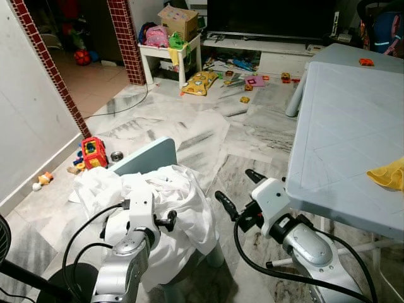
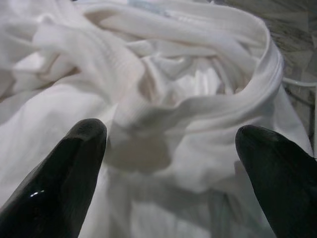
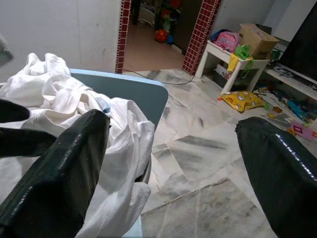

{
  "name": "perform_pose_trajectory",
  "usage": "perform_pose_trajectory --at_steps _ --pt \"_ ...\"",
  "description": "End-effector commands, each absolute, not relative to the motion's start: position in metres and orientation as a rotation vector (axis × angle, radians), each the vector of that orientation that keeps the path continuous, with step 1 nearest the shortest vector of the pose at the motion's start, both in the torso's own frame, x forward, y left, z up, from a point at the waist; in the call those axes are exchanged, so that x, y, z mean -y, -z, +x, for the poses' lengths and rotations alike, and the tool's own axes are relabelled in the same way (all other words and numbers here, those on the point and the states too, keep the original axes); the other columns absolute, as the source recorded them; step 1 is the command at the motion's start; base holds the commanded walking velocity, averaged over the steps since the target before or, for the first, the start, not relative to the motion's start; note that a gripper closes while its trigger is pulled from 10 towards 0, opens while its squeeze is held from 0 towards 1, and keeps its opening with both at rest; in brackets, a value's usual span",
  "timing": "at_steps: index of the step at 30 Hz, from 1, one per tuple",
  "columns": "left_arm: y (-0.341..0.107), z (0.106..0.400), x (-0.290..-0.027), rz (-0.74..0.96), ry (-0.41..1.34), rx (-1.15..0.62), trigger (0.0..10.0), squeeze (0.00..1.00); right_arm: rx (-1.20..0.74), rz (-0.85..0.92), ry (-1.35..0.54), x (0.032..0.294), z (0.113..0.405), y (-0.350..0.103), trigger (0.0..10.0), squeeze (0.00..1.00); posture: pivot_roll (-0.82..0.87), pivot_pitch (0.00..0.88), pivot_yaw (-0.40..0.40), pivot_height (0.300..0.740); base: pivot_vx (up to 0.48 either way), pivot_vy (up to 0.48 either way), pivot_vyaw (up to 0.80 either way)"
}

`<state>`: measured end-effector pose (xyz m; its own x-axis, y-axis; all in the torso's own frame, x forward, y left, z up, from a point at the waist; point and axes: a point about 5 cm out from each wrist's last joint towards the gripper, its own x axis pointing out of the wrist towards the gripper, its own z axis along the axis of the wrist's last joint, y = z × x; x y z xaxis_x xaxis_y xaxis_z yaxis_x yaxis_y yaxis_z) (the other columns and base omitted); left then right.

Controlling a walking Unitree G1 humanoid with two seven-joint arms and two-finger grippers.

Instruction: Hang hanger

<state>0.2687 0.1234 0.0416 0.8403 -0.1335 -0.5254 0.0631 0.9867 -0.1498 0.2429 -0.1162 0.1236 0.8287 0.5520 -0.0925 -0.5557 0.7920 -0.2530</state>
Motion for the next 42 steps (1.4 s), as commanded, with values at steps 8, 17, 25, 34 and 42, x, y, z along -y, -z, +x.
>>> perform_pose_trajectory --at_steps 8,17,25,34,42 --pt "-0.035 0.285 -0.119 -0.154 0.117 -0.576 4.0 0.0 0.001 -0.287 -0.608 0.113 0.244 -0.127 10.0 0.0 -0.32 0.0 0.045 0.74 0.0 0.0 0.0" --pt "-0.019 0.292 -0.121 -0.174 0.112 -0.629 0.0 0.0 0.007 -0.293 -0.611 0.112 0.246 -0.128 10.0 0.0 -0.32 0.0 0.05 0.74 0.0 0.0 0.0" --pt "-0.019 0.3 -0.131 -0.149 0.085 -0.586 0.0 0.0 0.007 -0.289 -0.61 0.111 0.245 -0.127 10.0 0.0 -0.32 0.0 0.054 0.74 0.0 0.0 0.0" --pt "-0.023 0.307 -0.141 -0.155 0.045 -0.536 0.0 0.0 0.006 -0.29 -0.602 0.112 0.247 -0.127 10.0 0.0 -0.32 0.0 0.054 0.74 0.0 0.0 0.0" --pt "-0.021 0.304 -0.134 -0.174 0.053 -0.536 0.0 0.0 0.009 -0.294 -0.606 0.112 0.248 -0.127 10.0 0.0 -0.32 0.0 0.05 0.74 0.0 0.0 0.0"
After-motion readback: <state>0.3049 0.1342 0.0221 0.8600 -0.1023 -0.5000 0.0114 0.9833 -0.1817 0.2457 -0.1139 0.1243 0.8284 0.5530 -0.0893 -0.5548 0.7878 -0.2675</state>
